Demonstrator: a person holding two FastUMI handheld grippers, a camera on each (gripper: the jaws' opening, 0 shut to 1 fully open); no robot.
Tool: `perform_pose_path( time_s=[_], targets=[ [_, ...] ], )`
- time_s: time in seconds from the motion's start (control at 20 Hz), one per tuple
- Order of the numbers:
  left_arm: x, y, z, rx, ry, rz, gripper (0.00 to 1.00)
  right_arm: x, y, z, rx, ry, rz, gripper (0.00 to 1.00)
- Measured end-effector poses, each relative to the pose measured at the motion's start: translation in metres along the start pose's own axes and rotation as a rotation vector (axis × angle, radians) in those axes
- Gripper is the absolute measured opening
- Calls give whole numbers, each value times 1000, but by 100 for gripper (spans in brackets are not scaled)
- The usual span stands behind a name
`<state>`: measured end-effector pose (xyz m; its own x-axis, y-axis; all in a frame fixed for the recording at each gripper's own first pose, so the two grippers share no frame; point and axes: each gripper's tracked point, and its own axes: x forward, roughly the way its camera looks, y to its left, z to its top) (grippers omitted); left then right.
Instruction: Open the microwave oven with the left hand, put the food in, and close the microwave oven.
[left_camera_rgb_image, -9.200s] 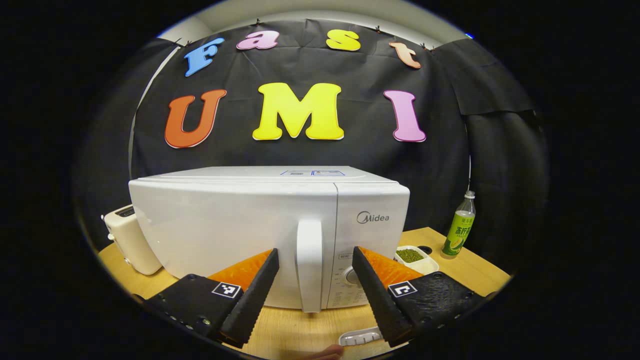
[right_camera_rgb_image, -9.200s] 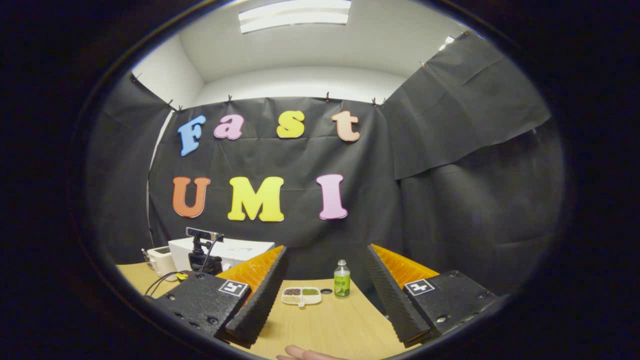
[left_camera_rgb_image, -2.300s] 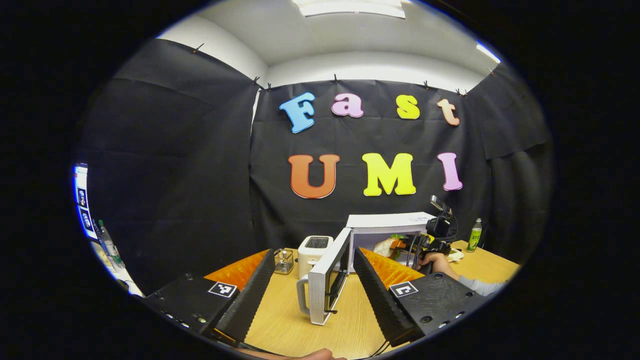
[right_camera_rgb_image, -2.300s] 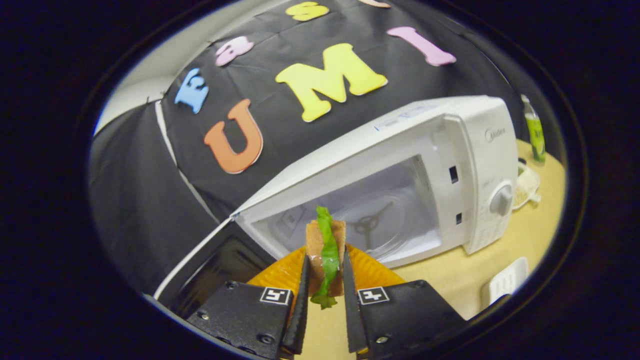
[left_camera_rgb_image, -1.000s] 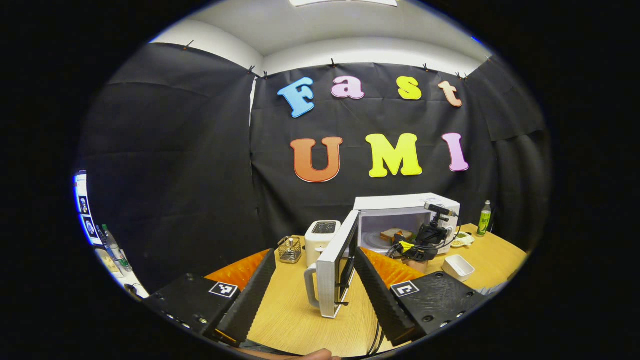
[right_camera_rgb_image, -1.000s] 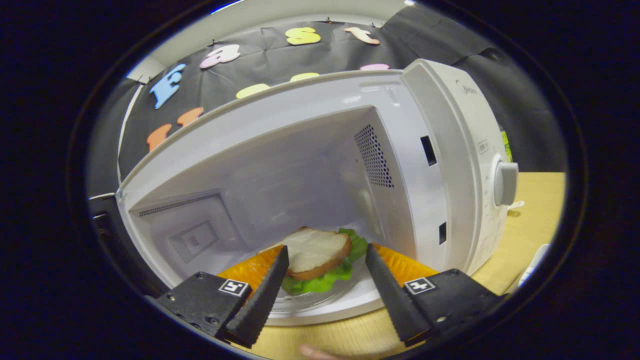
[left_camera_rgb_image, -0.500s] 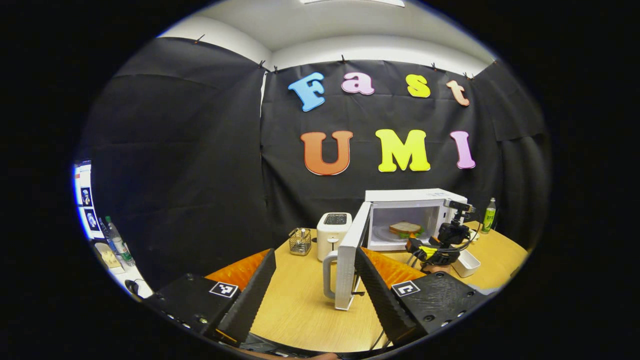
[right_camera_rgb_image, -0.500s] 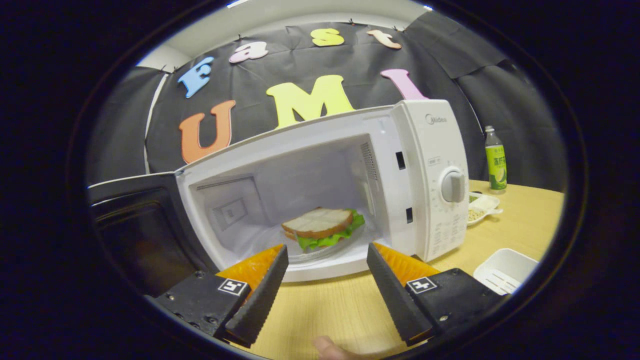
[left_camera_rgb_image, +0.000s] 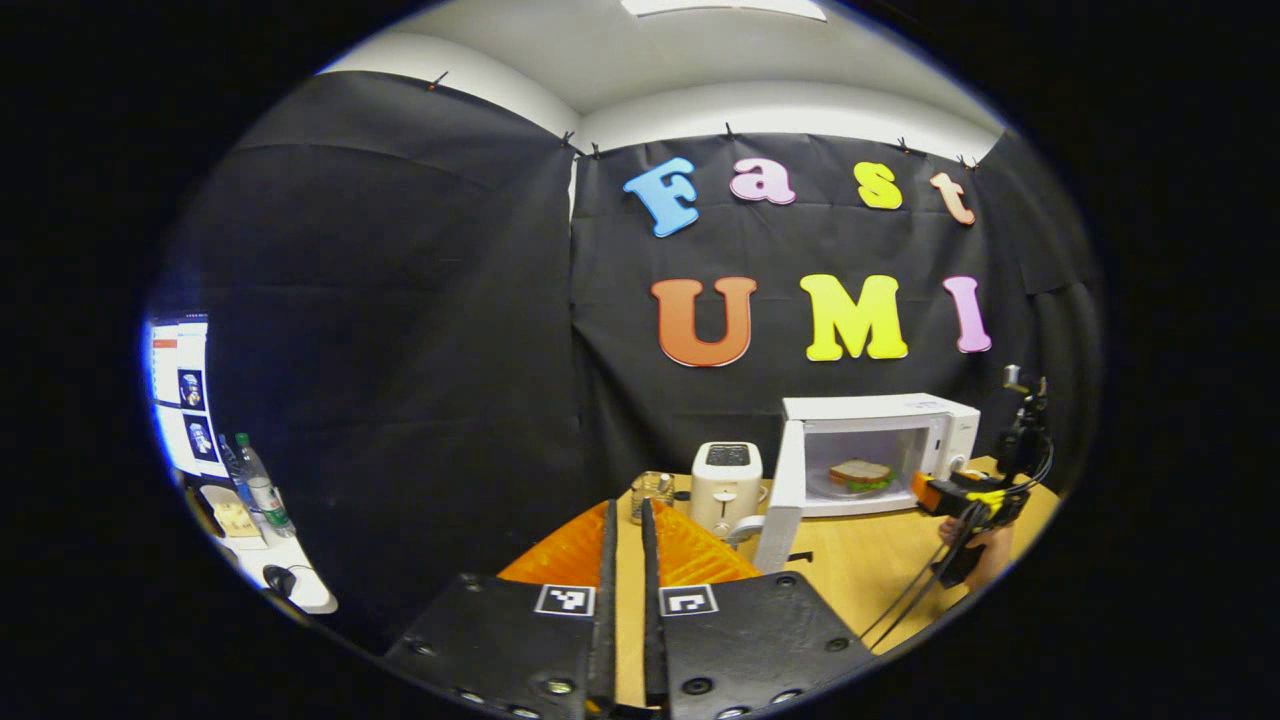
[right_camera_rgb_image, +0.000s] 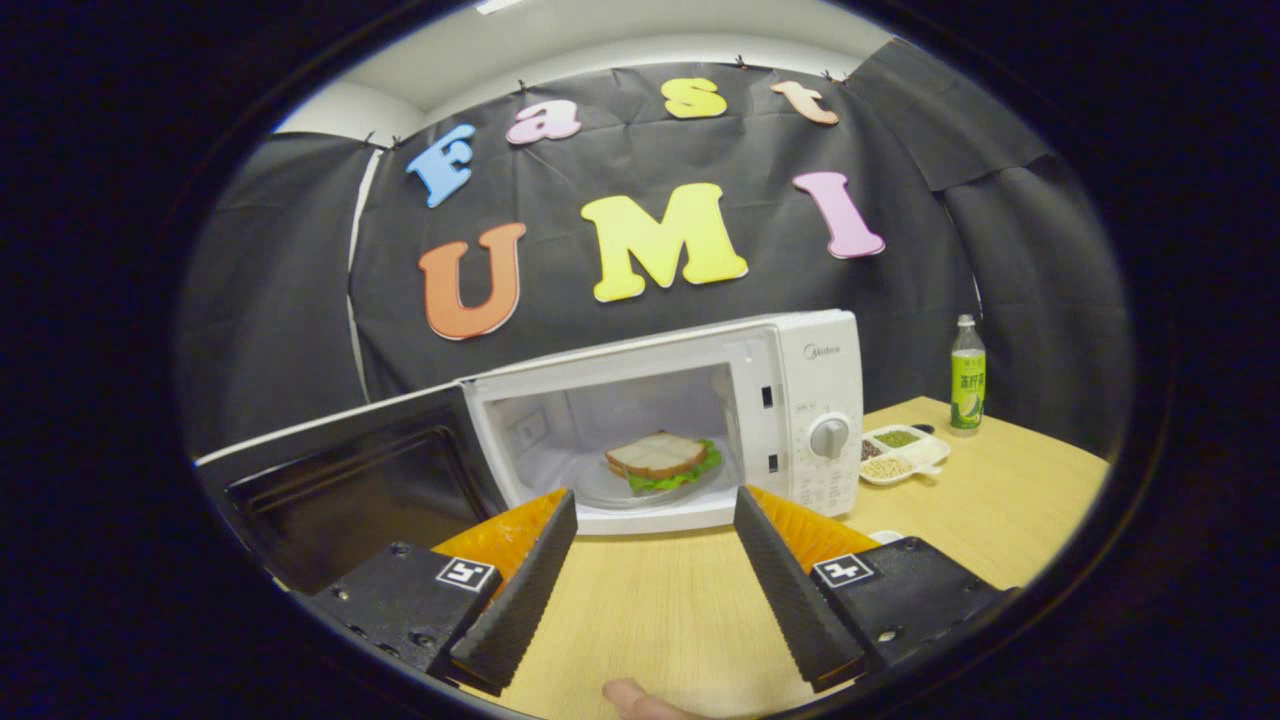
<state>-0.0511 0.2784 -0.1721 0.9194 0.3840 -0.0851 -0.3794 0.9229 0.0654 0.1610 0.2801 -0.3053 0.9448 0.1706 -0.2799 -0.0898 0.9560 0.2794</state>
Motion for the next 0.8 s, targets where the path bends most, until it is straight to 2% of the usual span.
perform_pose_path(
  time_s=[0.05, 0.1, 0.15, 0.2, 0.25, 0.3, 0.5, 0.55, 0.6, 0.65, 0.7, 0.75, 0.8],
  targets=[
    [2, -7, -3, 1, 3, -28, 2, -15, -2, 12, -12, -7, 13, 91],
    [3, -8, -3, -1, -2, -28, 5, -29, -5, 24, -21, -17, 24, 100],
    [13, -11, -11, -21, 17, -53, 0, -43, -9, 36, -38, -26, 28, 91],
    [15, -18, -19, -41, 37, -78, 0, -58, -15, 51, -55, -48, 28, 91],
    [20, -22, -24, -56, 47, -94, 1, -72, -20, 65, -72, -65, 30, 100],
    [25, -25, -26, -60, 46, -108, 1, -86, -28, 77, -81, -82, 24, 91],
    [40, -42, -41, -38, 38, -174, 1, -135, -51, 118, -93, -131, 15, 91],
    [45, -42, -45, -34, 39, -173, 1, -146, -55, 128, -89, -150, 18, 100],
    [49, -44, -51, -31, 44, -182, 1, -157, -58, 135, -82, -160, 29, 91],
    [52, -48, -54, -30, 42, -195, 1, -168, -59, 140, -79, -165, 41, 100],
    [59, -50, -58, -31, 42, -201, 1, -179, -61, 143, -79, -167, 52, 100],
    [63, -55, -64, -36, 49, -219, 1, -189, -63, 147, -84, -170, 64, 91],
    [68, -62, -69, -43, 51, -234, 0, -200, -65, 152, -92, -179, 78, 100]
  ],
)
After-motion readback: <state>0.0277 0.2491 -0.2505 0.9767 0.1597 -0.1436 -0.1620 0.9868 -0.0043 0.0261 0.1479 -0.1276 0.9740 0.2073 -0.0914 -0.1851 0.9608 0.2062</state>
